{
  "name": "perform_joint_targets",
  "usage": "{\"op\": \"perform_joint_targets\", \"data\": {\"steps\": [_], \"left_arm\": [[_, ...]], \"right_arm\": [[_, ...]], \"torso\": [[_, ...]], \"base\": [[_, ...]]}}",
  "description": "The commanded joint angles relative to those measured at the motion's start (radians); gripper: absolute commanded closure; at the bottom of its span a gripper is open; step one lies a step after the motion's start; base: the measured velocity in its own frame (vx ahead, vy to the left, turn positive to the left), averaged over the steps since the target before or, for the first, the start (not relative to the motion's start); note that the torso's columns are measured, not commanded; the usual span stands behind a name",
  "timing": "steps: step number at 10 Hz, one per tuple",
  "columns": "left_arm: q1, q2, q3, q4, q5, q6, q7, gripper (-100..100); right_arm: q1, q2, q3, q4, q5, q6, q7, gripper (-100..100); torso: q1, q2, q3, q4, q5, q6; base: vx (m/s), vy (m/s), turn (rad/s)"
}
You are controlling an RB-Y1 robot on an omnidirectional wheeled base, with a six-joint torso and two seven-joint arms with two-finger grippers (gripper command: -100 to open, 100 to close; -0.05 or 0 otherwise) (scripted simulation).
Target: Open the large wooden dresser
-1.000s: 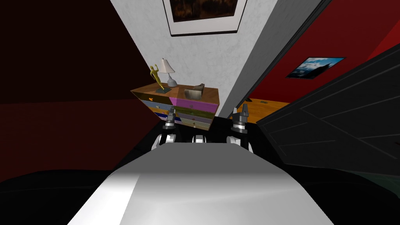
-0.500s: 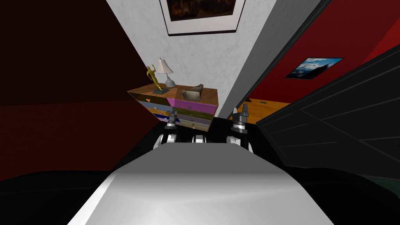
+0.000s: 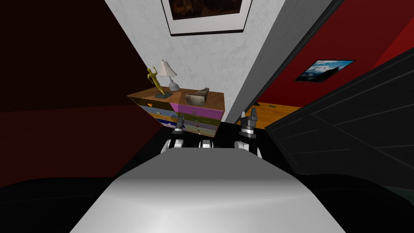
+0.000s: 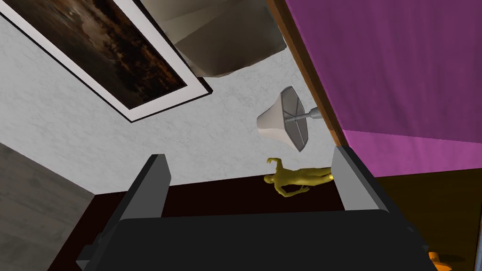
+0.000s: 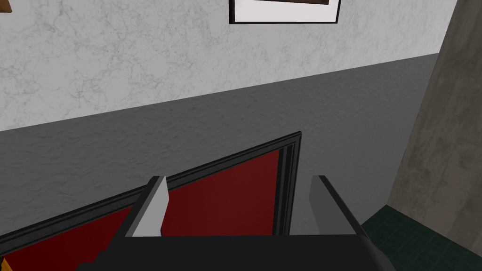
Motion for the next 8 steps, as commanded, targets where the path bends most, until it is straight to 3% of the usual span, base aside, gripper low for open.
{"op": "perform_joint_targets", "data": {"steps": [1,8], "left_arm": [[-0.023,-0.003,0.004,0.076,-0.004,-0.004,-0.005,-100],[-0.073,-0.043,0.009,0.246,-0.016,-0.004,-0.018,-100]], "right_arm": [[0.0,0.0,0.0,0.0,0.0,0.0,0.0,0],[0.0,0.0,0.0,0.0,0.0,0.0,0.0,0]], "torso": [[0.0,0.0,0.0,0.0,0.0,0.0],[0.001,0.001,0.0,0.0,0.0,0.0]], "base": [[0.088,-0.047,-0.014],[0.075,-0.051,-0.013]]}}
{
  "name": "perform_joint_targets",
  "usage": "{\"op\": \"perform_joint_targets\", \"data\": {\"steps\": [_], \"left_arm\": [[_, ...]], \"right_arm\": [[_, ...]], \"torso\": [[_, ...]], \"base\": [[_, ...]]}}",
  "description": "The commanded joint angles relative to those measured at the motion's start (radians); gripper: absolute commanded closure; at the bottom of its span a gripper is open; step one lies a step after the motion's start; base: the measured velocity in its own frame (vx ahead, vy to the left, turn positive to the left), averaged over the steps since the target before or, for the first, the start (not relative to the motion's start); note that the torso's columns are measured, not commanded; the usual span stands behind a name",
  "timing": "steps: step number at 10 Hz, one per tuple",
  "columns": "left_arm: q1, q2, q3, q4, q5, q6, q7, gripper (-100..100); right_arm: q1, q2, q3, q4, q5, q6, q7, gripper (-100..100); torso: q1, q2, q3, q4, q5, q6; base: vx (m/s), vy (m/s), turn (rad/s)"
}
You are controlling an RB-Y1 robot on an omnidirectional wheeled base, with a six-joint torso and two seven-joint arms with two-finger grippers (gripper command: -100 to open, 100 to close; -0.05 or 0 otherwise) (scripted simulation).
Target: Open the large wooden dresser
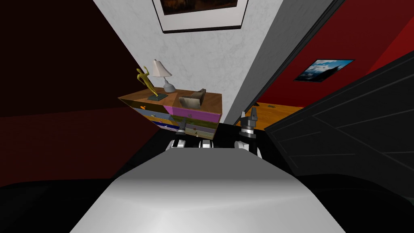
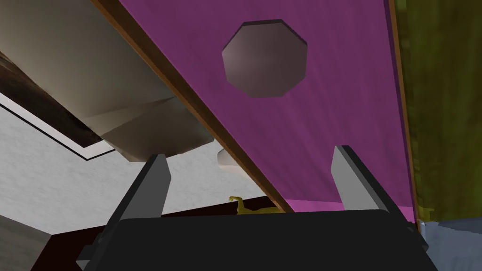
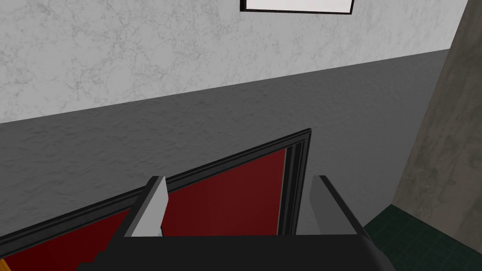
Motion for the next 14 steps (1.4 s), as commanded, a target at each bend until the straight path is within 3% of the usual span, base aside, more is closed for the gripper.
{"op": "perform_joint_targets", "data": {"steps": [1,4,7,8,9,14], "left_arm": [[-0.014,-0.025,0.002,0.056,-0.004,0.0,-0.004,-100],[-0.029,-0.081,0.003,0.106,-0.008,0.0,-0.007,-100],[-0.037,-0.072,0.005,0.065,-0.007,0.044,-0.006,-100],[-0.037,-0.072,0.005,0.078,-0.007,0.03,-0.006,-100],[-0.025,-0.073,0.002,0.096,-0.007,0.002,-0.007,100],[-0.026,-0.062,-0.006,0.05,-0.009,0.048,0.003,100]], "right_arm": [[0.0,0.0,0.0,0.0,0.0,0.0,0.0,0],[0.0,0.0,0.0,0.0,0.0,0.0,0.0,0],[0.0,0.0,0.0,0.0,0.0,0.0,0.0,0],[0.0,0.0,0.0,0.0,0.0,0.0,0.0,0],[0.0,0.0,0.0,0.0,0.0,0.0,0.0,0],[-0.001,0.0,0.0,0.0,0.0,0.0,0.0,0]], "torso": [[0.0,0.0,0.0,0.0,0.0,0.0],[-0.001,0.0,0.0,0.0,0.0,0.0],[0.001,0.0,0.0,0.0,0.0,0.0],[0.001,-0.002,-0.001,-0.001,0.0,0.0],[0.001,0.0,0.0,0.0,0.0,0.0],[0.003,0.002,0.001,0.0,0.001,-0.002]], "base": [[0.064,-0.035,-0.01],[0.056,-0.042,-0.01],[0.054,-0.014,-0.01],[0.046,0.004,-0.003],[-0.05,-0.004,0.023],[-0.14,0.022,0.01]]}}
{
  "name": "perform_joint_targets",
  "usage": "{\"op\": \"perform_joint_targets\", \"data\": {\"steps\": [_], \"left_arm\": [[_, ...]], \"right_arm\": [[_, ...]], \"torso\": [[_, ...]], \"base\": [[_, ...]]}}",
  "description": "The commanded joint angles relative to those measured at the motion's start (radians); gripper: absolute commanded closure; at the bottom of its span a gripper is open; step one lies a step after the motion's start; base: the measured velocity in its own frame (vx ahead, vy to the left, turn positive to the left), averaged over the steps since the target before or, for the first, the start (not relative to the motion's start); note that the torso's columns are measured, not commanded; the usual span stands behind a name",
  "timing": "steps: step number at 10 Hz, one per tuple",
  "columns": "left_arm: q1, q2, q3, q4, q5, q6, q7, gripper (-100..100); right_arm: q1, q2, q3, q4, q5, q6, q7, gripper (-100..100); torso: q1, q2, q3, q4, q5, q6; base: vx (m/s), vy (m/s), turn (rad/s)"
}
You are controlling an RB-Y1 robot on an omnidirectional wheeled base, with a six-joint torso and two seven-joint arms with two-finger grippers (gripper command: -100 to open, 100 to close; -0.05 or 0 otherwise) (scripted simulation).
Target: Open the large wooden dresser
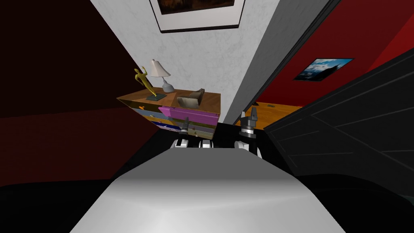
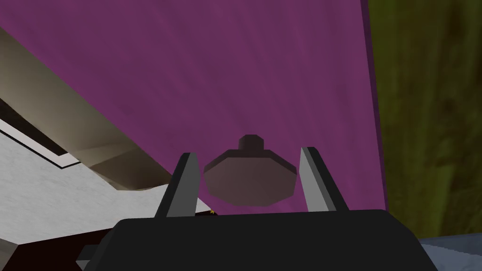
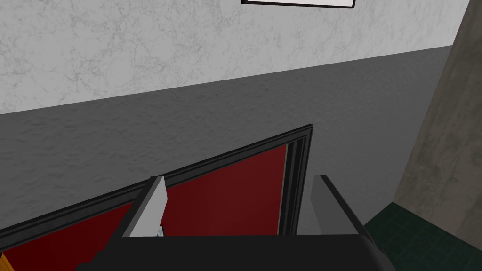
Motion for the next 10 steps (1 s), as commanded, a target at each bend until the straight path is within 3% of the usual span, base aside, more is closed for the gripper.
{"op": "perform_joint_targets", "data": {"steps": [1,10], "left_arm": [[0.003,0.003,-0.003,-0.006,0.0,0.009,0.003,100],[0.051,0.02,-0.025,-0.047,-0.002,0.018,0.017,100]], "right_arm": [[0.0,0.0,0.0,0.0,0.0,0.0,0.0,0],[0.0,0.0,0.0,0.0,0.0,0.0,0.0,0]], "torso": [[-0.001,-0.001,-0.001,0.0,0.0,-0.001],[-0.001,-0.001,-0.001,-0.001,0.0,0.0]], "base": [[-0.095,0.011,0.0],[-0.162,0.034,0.016]]}}
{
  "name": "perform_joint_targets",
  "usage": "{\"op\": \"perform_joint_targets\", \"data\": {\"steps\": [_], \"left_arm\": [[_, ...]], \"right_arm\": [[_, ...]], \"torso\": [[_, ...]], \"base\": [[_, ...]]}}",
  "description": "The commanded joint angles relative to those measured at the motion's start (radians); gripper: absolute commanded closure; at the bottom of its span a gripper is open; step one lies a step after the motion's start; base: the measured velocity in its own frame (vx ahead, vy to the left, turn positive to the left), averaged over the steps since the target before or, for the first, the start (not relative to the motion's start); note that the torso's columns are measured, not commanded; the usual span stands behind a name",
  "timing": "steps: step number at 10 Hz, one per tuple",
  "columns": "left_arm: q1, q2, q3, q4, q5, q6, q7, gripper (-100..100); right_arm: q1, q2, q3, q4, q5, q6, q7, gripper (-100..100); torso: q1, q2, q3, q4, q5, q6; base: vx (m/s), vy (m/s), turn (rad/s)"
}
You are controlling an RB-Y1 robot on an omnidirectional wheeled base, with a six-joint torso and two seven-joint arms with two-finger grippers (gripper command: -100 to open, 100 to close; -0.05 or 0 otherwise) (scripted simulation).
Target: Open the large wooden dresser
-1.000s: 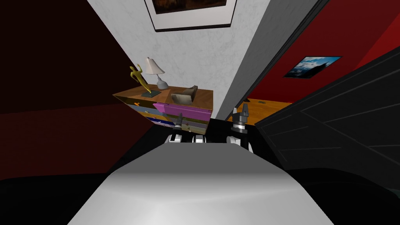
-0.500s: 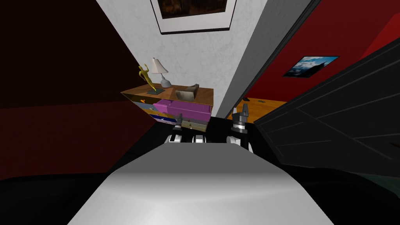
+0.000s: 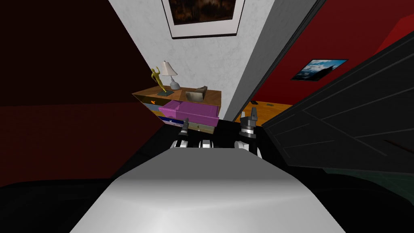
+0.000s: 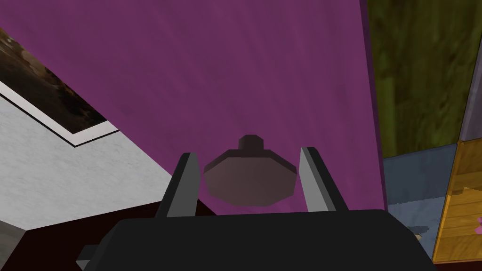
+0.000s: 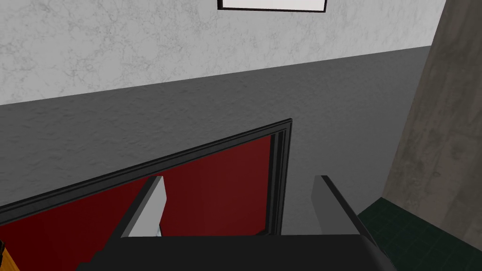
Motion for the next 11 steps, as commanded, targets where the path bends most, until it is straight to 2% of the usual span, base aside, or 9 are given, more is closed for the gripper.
{"op": "perform_joint_targets", "data": {"steps": [1,2,4,5,11], "left_arm": [[0.018,0.006,-0.004,-0.011,0.0,0.004,0.004,100],[0.011,0.005,-0.006,-0.008,0.0,-0.001,0.004,100],[0.031,0.01,-0.012,-0.021,-0.001,-0.002,0.008,100],[0.024,0.012,-0.015,-0.066,-0.001,0.041,0.011,-100],[0.033,0.027,-0.022,-0.212,0.0,0.179,0.023,-100]], "right_arm": [[0.0,0.0,0.0,0.0,0.0,0.0,0.0,0],[0.0,0.0,0.0,0.0,0.0,0.0,0.0,0],[0.0,0.0,0.0,0.0,0.0,0.0,0.0,0],[0.0,0.0,0.0,0.0,0.0,0.0,0.0,0],[0.0,0.0,0.0,0.0,0.0,0.0,0.0,0]], "torso": [[0.001,0.0,0.0,0.0,0.0,0.0],[0.003,-0.001,0.0,0.0,0.0,-0.001],[-0.001,-0.004,-0.003,0.0,-0.001,0.0],[0.002,0.002,0.001,0.0,0.0,-0.001],[-0.004,0.006,0.003,0.008,-0.004,0.001]], "base": [[-0.191,0.056,0.013],[-0.093,0.021,-0.007],[-0.161,0.034,0.026],[-0.117,0.029,-0.016],[-0.001,-0.007,-0.016]]}}
